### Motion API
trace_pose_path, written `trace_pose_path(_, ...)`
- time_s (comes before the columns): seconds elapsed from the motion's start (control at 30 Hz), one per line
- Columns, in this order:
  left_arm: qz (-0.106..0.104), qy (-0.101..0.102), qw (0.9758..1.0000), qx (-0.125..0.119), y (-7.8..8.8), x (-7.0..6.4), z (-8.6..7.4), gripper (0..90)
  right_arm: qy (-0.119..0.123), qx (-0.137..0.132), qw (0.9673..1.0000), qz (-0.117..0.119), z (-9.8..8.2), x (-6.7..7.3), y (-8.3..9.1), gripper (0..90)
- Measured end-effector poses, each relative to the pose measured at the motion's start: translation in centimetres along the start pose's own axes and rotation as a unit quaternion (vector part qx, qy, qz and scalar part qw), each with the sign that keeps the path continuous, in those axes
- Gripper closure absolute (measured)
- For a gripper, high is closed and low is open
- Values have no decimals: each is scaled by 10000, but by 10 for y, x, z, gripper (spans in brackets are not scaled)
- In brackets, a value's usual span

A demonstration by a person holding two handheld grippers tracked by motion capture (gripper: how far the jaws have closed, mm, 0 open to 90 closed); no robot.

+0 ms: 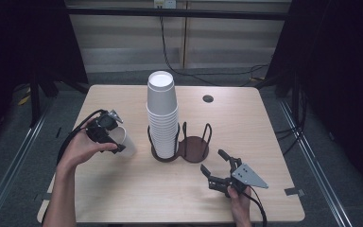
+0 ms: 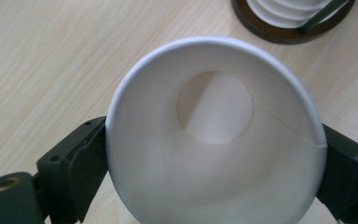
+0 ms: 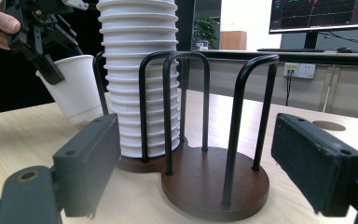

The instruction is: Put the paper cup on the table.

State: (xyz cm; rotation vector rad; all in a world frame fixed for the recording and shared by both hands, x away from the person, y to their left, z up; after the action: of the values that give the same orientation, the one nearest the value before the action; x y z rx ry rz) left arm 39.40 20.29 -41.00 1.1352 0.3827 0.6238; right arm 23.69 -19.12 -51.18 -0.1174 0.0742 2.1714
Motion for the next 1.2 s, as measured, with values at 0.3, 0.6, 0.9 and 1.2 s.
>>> trace_pose_path(0.3, 158, -9, 9995, 289, -8, 3, 5, 74, -1, 0, 10000, -1, 0, 0, 0, 154)
trace_pose_path(0.6, 85, 22, 10000, 42, -20, -1, 9, 47, -2, 0, 10000, 7, 0, 0, 0, 154)
trace_pose_path(0.9, 74, 37, 9999, 135, -28, 0, 8, 31, -2, 2, 10000, -1, 0, 0, 0, 155)
trace_pose_path(1.2, 14, 39, 9999, 125, -38, 2, -2, 59, -1, 3, 10000, -5, 0, 0, 0, 155)
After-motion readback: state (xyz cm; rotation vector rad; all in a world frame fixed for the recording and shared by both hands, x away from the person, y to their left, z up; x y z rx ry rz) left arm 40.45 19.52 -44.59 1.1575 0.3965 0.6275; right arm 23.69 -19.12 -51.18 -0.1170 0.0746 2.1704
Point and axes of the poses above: each handheld gripper's, and its own axes: y roughly backward along the jaws, z roughly out of its top, x roughly to its left, the point moved 1 cm from there along -y, roughly forward along the jaws, and after that the axes turned 8 degrees about y, right-handed, at the moved point
